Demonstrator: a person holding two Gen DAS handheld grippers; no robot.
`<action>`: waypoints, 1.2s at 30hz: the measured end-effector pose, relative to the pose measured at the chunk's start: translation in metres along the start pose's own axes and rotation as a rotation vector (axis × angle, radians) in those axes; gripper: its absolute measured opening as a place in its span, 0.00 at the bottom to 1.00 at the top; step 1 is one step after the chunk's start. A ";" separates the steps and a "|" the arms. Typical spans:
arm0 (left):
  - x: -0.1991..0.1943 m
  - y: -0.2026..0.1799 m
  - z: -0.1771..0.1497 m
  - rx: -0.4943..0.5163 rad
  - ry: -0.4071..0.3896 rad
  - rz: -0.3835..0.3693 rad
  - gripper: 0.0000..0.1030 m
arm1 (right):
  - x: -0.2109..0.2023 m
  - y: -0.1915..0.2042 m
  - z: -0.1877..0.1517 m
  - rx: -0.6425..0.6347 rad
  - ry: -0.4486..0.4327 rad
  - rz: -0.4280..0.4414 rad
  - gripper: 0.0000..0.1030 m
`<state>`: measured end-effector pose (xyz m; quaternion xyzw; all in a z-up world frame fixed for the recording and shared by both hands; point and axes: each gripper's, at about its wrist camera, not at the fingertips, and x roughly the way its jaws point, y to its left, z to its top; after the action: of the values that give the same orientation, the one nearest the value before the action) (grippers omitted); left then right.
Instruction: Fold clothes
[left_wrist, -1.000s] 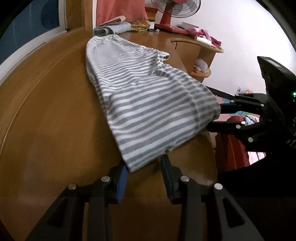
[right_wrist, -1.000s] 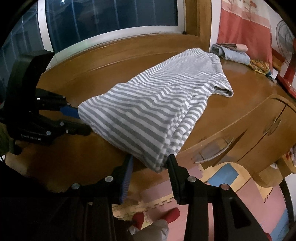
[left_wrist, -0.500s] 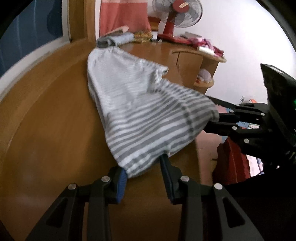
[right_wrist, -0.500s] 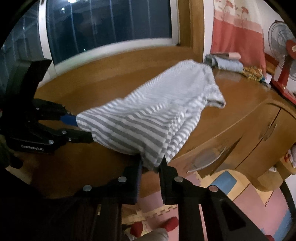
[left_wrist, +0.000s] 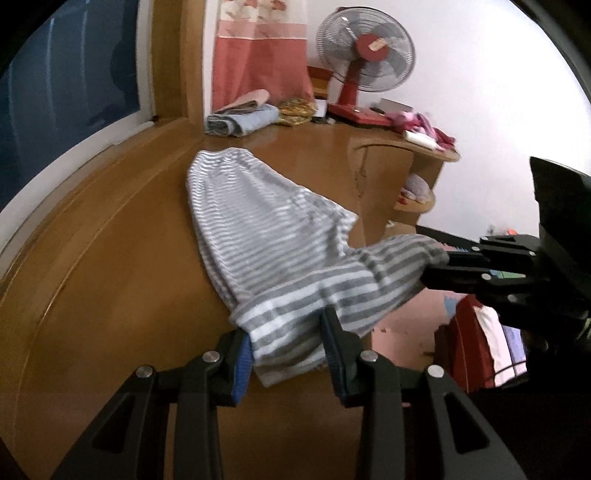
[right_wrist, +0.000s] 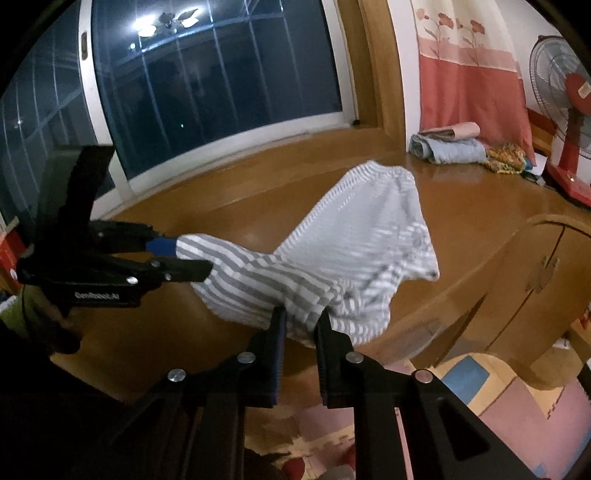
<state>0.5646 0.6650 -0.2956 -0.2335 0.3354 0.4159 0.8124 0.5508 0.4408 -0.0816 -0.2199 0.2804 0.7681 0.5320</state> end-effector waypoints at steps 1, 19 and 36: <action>0.003 0.002 0.006 -0.007 -0.005 0.005 0.31 | -0.001 -0.002 0.004 0.004 -0.005 0.004 0.15; 0.104 0.027 0.059 -0.093 0.060 0.110 0.31 | 0.075 -0.057 0.047 0.111 0.017 -0.090 0.15; 0.097 0.053 0.056 -0.194 0.023 0.198 0.33 | 0.102 -0.085 0.059 0.121 0.063 -0.127 0.21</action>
<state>0.5818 0.7815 -0.3349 -0.2813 0.3244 0.5218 0.7371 0.5941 0.5748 -0.1189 -0.2288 0.3285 0.7070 0.5830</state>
